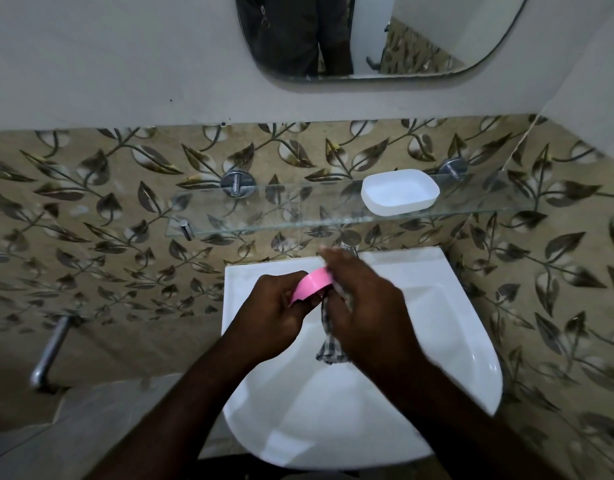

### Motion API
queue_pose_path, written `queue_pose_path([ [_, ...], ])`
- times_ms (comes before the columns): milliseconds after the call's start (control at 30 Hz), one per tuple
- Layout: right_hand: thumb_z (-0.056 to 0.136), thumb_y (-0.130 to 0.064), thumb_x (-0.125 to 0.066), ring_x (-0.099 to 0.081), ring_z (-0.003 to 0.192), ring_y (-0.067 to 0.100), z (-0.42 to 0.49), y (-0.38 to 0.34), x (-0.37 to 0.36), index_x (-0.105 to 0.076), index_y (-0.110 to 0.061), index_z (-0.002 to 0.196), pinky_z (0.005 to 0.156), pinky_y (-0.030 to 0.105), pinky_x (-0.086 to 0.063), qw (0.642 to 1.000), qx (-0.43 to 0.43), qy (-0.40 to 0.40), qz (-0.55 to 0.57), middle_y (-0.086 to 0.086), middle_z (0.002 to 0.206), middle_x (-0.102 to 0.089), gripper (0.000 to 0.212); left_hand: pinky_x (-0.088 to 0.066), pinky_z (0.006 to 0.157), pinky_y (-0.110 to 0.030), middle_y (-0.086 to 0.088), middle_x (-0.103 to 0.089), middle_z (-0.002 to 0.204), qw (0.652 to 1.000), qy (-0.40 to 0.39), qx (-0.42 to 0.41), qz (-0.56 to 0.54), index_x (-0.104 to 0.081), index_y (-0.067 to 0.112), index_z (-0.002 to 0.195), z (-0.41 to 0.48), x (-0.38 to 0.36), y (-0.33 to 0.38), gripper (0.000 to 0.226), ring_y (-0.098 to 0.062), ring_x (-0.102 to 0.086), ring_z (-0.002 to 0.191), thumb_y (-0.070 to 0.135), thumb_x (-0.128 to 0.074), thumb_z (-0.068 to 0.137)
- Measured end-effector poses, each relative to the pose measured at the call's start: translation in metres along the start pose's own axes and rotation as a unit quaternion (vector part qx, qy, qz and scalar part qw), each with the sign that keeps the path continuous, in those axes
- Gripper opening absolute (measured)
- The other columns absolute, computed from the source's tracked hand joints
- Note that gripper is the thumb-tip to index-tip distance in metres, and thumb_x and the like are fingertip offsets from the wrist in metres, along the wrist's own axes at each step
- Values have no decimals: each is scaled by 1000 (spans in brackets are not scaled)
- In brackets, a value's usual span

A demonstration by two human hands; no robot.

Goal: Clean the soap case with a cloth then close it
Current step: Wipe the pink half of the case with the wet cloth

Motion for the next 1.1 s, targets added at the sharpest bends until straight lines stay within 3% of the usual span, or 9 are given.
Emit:
queue_pose_path([
  [100, 82, -16, -53, -58, 122, 20, -1, -12, -5, -55, -27, 135, 93, 32, -51, 995, 74, -7, -68, 2, 139, -56, 54, -32, 54, -30, 0, -50, 57, 1000, 15, -15, 0, -62, 13, 71, 0, 3, 3, 18, -10, -40, 56, 21, -61, 87],
  [200, 85, -13, -57, -51, 128, 4, 8, 3, 0, -56, -29, 134, 104, 25, -44, 999, 26, -2, 30, -8, 136, -58, 51, -33, 54, -39, -15, -51, 63, 999, 35, -10, -20, -63, 11, 77, 1, 5, 0, 12, -21, -39, 59, 19, -63, 85],
  [300, 87, 0, -61, -52, 121, -7, 19, 14, 3, -59, -28, 130, 106, 22, -41, 984, -60, -48, 163, -13, 130, -62, 51, -36, 58, -29, -12, -58, 66, 998, 42, 0, -56, -70, 21, 85, 2, 5, 2, 7, -14, -47, 63, 17, -65, 82],
  [533, 93, -10, -62, -69, 100, 20, 24, 29, -6, -67, -29, 111, 91, 45, -55, 923, -167, -121, 324, 2, 106, -73, 27, -54, 67, -21, 2, -75, 87, 975, 77, 23, -209, -69, 15, 104, 9, 5, 3, 27, -10, -70, 79, 12, -76, 78],
  [633, 93, -11, -62, -69, 97, 17, 25, 39, -4, -67, -26, 111, 89, 40, -55, 945, -156, -118, 263, 0, 102, -73, 24, -56, 67, -26, -1, -73, 93, 975, 58, 49, -209, -69, 25, 102, 14, 4, -5, 32, -17, -69, 84, 22, -77, 71],
  [733, 90, -20, -57, -64, 91, 12, 31, 48, 1, -66, -26, 108, 80, 33, -50, 991, -47, -127, 11, -8, 99, -70, 20, -57, 78, -30, 7, -73, 94, 993, 4, 36, -108, -71, 31, 95, 22, 7, -13, 26, -14, -68, 88, 31, -78, 69],
  [800, 85, -25, -51, -63, 91, 18, 34, 48, 1, -66, -28, 107, 77, 37, -50, 983, -13, -153, -99, -6, 100, -69, 27, -55, 83, -31, 7, -74, 95, 997, -47, 45, -36, -71, 28, 96, 26, 4, -17, 29, -13, -69, 89, 39, -78, 70],
  [933, 83, -26, -50, -64, 98, 16, 33, 47, -3, -67, -26, 114, 86, 34, -49, 986, -29, -162, -40, -4, 107, -70, 35, -43, 61, -20, 16, -65, 72, 995, -55, 45, 74, -67, 26, 87, 28, 0, -23, 12, 0, -56, 64, 31, -76, 81],
  [1100, 87, -9, -60, -57, 120, 14, 21, 33, -12, -53, -15, 137, 101, 15, -36, 997, -64, -37, 15, 0, 128, -62, 51, -33, 55, -20, 11, -54, 61, 997, -6, 26, 68, -59, 18, 74, 27, -5, -28, 18, -1, -42, 56, 24, -67, 90],
])
Point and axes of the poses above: each hand's wrist, its own z-axis towards the middle knuckle, its own x-axis out of the back of the hand, y = z × x, the point moved 4 cm from there along z, towards the middle knuckle
